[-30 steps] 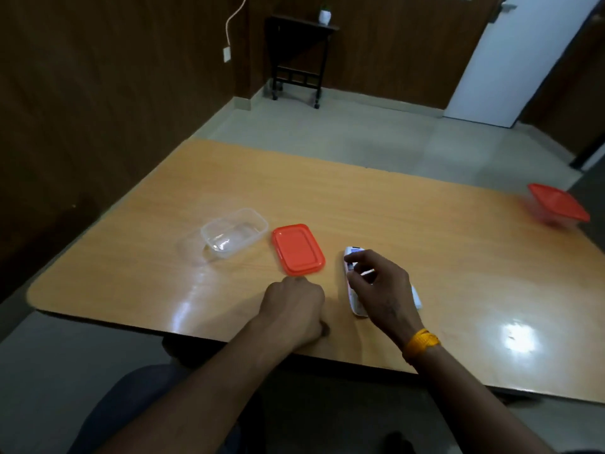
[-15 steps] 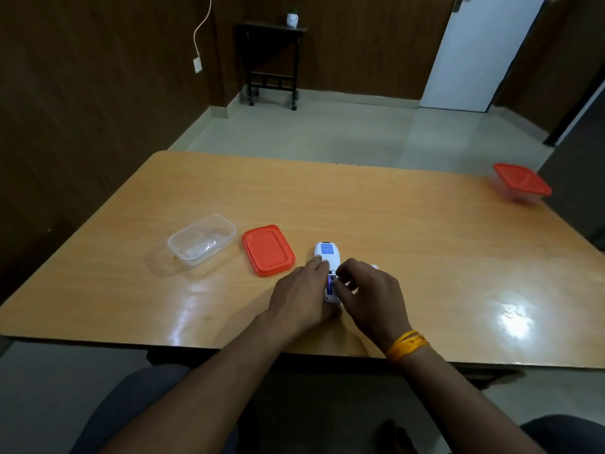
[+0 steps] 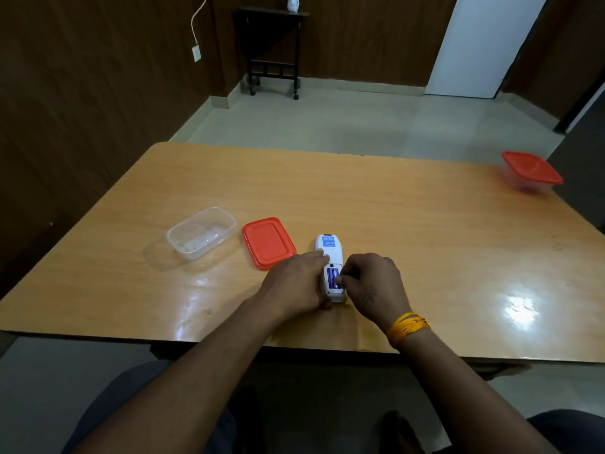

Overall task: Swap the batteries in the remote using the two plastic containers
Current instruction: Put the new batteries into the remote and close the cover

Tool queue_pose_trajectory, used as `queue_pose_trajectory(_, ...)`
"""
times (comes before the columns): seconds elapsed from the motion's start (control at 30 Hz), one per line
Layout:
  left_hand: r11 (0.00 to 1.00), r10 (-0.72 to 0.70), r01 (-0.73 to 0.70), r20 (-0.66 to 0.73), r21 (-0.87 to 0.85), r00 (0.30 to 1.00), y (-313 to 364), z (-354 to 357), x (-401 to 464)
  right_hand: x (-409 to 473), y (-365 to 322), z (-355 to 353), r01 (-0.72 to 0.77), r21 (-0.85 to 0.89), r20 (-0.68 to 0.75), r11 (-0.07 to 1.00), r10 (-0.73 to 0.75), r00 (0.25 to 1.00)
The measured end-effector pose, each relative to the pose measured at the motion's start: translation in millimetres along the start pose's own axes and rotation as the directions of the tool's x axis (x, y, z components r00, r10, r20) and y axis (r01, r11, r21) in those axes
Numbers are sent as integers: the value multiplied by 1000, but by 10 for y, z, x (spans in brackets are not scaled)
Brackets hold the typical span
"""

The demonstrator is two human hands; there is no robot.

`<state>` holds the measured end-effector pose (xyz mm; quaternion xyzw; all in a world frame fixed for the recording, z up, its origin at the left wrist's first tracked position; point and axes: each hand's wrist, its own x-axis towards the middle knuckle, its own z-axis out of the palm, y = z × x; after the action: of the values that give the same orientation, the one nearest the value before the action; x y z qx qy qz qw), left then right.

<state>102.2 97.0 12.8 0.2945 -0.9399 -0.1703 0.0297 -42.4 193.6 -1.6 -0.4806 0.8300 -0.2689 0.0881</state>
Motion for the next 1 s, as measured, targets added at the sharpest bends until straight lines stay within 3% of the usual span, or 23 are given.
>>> queue_pose_trajectory(0.27, 999, -4, 2, -40, -43, 999, -35, 54, -2, 85, -55, -6, -95, 42, -1, 995, 95, 995)
queue_pose_trajectory(0.4, 999, -21, 19, -68, -27, 997, 3, 127, -38, -97, 76, -25, -35, 11, -232, 999, 37, 972)
queue_pose_trajectory(0.5, 1000, -5, 5, -93, -5, 996, 4, 132, -45, -209, 208, -25, -94, -113, -380, 989, 44, 924)
queue_pose_trajectory(0.73, 1000, 3, -2, -54, 2, 999, -47, 69, -25, -249, 298, 15, -189, -182, -253, 965, 140, 957)
queue_pose_trajectory(1.0, 996, 63, -68, -107, -49, 992, -164, 76, 30, -343, 109, -23, -113, 35, -258, 993, 118, 959)
